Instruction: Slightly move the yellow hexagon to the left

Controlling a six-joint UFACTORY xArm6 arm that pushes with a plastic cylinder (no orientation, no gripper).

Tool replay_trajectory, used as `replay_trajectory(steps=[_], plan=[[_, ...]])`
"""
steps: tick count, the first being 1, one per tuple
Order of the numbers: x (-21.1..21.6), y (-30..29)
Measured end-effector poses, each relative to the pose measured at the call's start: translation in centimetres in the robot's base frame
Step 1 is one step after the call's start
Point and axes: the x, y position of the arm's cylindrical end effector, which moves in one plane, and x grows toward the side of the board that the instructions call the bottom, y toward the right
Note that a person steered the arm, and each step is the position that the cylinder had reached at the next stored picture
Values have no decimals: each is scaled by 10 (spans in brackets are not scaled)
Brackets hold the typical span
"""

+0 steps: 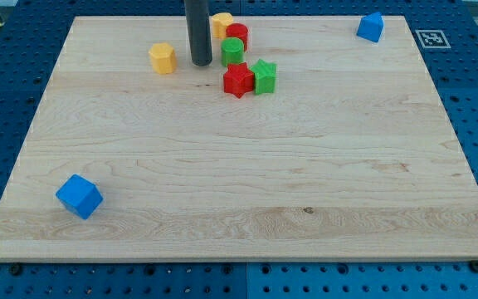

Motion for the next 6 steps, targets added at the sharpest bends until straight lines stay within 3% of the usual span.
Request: replay_trajectory(steps=[6], plan=[[-1,-43]])
